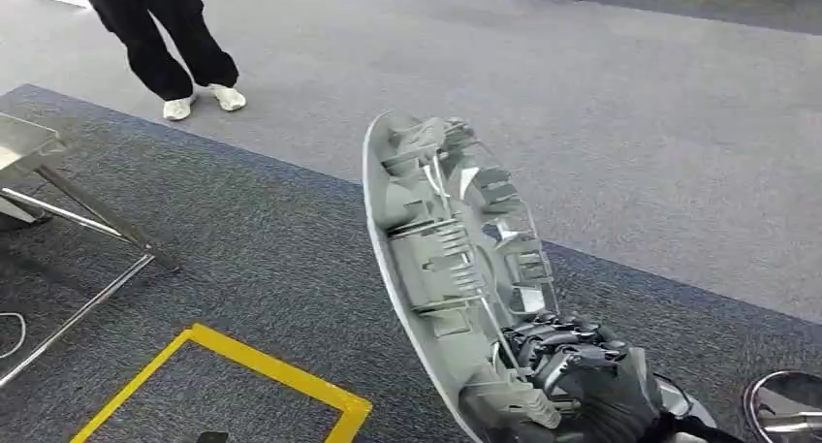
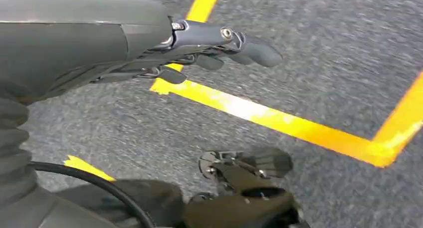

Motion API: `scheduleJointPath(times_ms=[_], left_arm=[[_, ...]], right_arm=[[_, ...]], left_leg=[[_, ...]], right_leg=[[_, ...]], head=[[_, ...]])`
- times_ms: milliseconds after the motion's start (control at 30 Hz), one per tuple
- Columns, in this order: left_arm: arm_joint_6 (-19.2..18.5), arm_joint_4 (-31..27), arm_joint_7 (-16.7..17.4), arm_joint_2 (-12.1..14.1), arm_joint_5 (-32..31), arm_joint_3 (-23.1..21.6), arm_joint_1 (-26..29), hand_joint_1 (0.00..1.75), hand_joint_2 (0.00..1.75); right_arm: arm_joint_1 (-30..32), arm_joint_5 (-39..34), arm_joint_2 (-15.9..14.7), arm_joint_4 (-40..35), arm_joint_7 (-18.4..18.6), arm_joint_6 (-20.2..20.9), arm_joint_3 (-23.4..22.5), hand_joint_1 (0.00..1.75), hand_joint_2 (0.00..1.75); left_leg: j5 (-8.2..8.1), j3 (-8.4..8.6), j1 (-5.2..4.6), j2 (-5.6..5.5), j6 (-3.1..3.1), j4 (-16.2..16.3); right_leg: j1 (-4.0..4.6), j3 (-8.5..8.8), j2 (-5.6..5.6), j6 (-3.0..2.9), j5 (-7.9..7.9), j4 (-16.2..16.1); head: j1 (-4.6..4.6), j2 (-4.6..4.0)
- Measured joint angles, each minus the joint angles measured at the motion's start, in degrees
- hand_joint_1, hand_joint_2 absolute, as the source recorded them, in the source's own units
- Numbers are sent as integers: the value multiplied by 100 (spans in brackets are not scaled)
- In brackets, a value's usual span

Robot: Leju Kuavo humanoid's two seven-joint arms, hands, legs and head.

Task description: Take the parts from the cabinet and place them on the table.

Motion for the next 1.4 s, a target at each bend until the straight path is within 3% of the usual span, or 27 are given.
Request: scheduleJointPath(times_ms=[33, 67, 133, 200, 233, 300, 367, 467, 500, 567, 600, 667, 700, 733, 800, 833, 867, 1000, 1033, 1100, 1167, 1200, 1233, 1267, 1333, 1367, 1400], left_arm=[[0, 0, -2, -2, 4, 0, 4, 0, 175], [0, 0, -2, 0, 9, 4, -19, 0, 175], [-2, 0, -2, -11, 9, 11, -44, 0, 175], [-9, 0, 26, -11, 7, 18, -35, 0, 175], [-9, 0, 41, -11, 7, 22, -27, 0, 175], [-11, 0, 50, -13, 18, 26, -27, 0, 175], [-20, 0, 61, 7, 42, 63, -47, 0, 175], [-31, 2, 87, 15, 76, 131, 1, 0, 175], [-28, 0, 107, 46, 79, 138, 16, 0, 175], [-28, 4, 109, 39, 81, 140, 6, 0, 175], [-37, 4, 109, 39, 81, 142, -15, 0, 175], [-46, 4, 109, 37, 81, 142, -22, 0, 175], [-46, 4, 109, 37, 81, 144, -8, 0, 175], [-46, 4, 109, 37, 81, 146, 8, 0, 175], [-48, 4, 111, 48, 90, 155, 20, 0, 175], [-52, 4, 111, 57, 94, 160, 17, 0, 175], [-55, 4, 111, 77, 109, 166, 0, 0, 175], [-92, 4, 125, 103, 136, 243, 3, 0, 175], [-94, 4, 127, 101, 133, 256, 21, 0, 175], [-94, 4, 127, 116, 127, 267, -14, 0, 175], [-94, 4, 127, 127, 129, 273, -26, 0, 175], [-96, 4, 127, 131, 136, 282, -19, 0, 175], [-98, 4, 127, 136, 138, 289, -6, 0, 175], [-105, 4, 125, 140, 142, 297, 4, 0, 175], [-122, 4, 120, 140, 142, 308, -2, 0, 175], [-122, 4, 120, 142, 142, 312, -3, 0, 175], [-122, 4, 120, 144, 140, 315, -20, 0, 175]], right_arm=[[-20, 15, -13, 15, 4, -4, 4, 175, 175], [-23, 17, -20, 17, -4, -4, 17, 175, 175], [-22, 30, -55, 48, -2, -11, 31, 175, 175], [-41, 50, -63, 81, -2, -39, 46, 175, 175], [-55, 55, -66, 98, -2, -65, 65, 175, 175], [-75, 72, -90, 120, 0, -94, 127, 175, 175], [-102, 116, -105, 168, 2, -105, 186, 175, 175], [-190, 151, -111, 251, 0, -138, 295, 175, 175], [-213, 151, -111, 273, 0, -140, 334, 175, 175], [-233, 153, -111, 308, 4, -157, 374, 175, 175], [-234, 149, -111, 317, 0, -160, 385, 175, 175], [-244, 151, -111, 354, 0, -160, 419, 175, 175], [-250, 151, -111, 371, 0, -162, 422, 175, 175], [-255, 155, -111, 389, 0, -173, 422, 175, 175], [-307, 153, -111, 422, 0, -192, 453, 175, 175], [-349, 153, -111, 439, 0, -192, 479, 175, 175], [-389, 153, -111, 466, 0, -192, 516, 175, 175], [-653, 151, -109, 656, 0, -197, 706, 175, 175], [-713, 149, -109, 699, 4, -205, 741, 175, 175], [-801, 153, -109, 807, -2, -238, 776, 175, 175], [-812, 232, -109, 883, 0, -407, 807, 175, 175], [-831, 271, -109, 909, 0, -510, 817, 175, 175], [-850, 284, -111, 925, 0, -547, 835, 175, 175], [-864, 271, -111, 944, 0, -605, 852, 175, 175], [-872, 179, -111, 938, 0, -688, 865, 175, 175], [-875, 136, -111, 918, 0, -708, 865, 175, 175], [-869, 90, -111, 875, -2, -710, 861, 175, 175]], left_leg=[[9, 33, 2, -51, 12, -37], [14, 32, 17, -113, 46, -35], [1, 32, 22, -260, 69, -33], [-10, 39, 28, -416, 67, -18], [-17, 49, 39, -496, 56, -13], [-62, 63, 84, -684, -11, 46], [-124, -19, 81, -837, -106, 181], [-63, -74, 124, -986, -181, 142], [-85, -80, 123, -1061, -199, 158], [-268, -214, 78, -531, -255, 475], [-460, -416, 89, -365, -279, 868], [-790, -876, 108, -248, -296, 1756], [-770, -973, 110, -243, -295, 1909], [-624, -919, 109, -242, -280, 1795], [-117, -523, 86, -169, -202, 961], [100, -283, 50, -20, -131, 481], [-7, -177, -30, 279, -75, 298], [3, -128, -61, 58, -9, 105], [52, -16, 18, -7, 6, -10], [65, 16, 38, -148, 44, -36], [54, 16, 36, -300, 60, -33], [50, 20, 34, -383, 63, -30], [46, 28, 34, -454, 58, -29], [38, 41, 40, -555, 53, -26], [1, 59, 68, -743, 3, 15], [-26, 37, 63, -813, -36, 42], [-45, -19, 51, -886, -66, 120]], right_leg=[[-14, -19, 345, 12, -60, 104], [-17, -175, 562, 10, -237, 429], [-29, -674, 683, 40, -603, 1344], [-34, -963, 685, 70, -565, 1683], [-42, -920, 686, 79, -352, 1479], [-90, -541, 799, 121, 266, 528], [-144, -328, 1222, 132, 213, 80], [-89, -320, 1068, 17, 223, 146], [-141, -287, 970, -27, 236, 117], [-118, -237, 812, -101, 211, 105], [-100, -231, 722, -123, 197, 105], [-74, -221, 535, -152, 168, 105], [-68, -210, 455, -154, 155, 105], [-61, -192, 386, -155, 139, 105], [-40, -134, 260, -145, 99, 105], [-34, -99, 207, -136, 74, 100], [-14, -76, 154, -106, 51, 91], [17, 41, -108, 8, 25, -19], [-18, 59, 6, 44, -34, -31], [-13, -205, 543, 58, -300, 555], [-18, -725, 669, 79, -604, 1440], [-15, -937, 678, 87, -614, 1711], [-15, -1005, 679, 88, -490, 1700], [-18, -948, 687, 88, -186, 1400], [-46, -569, 870, 84, 449, 388], [-73, -464, 1173, 74, 411, 168], [-98, -352, 1218, 42, 373, 7]], head=[[33, -2], [33, 0], [74, 0], [75, 0], [70, 0], [72, 0], [101, 0], [98, 0], [90, 0], [2, 0], [9, 0], [2, 0], [2, 0], [2, 0], [4, 0], [0, 0], [11, 0], [-2, 0], [4, 0], [50, -2], [70, 0], [72, -2], [70, 0], [70, 0], [76, -2], [76, 0], [72, 0]])
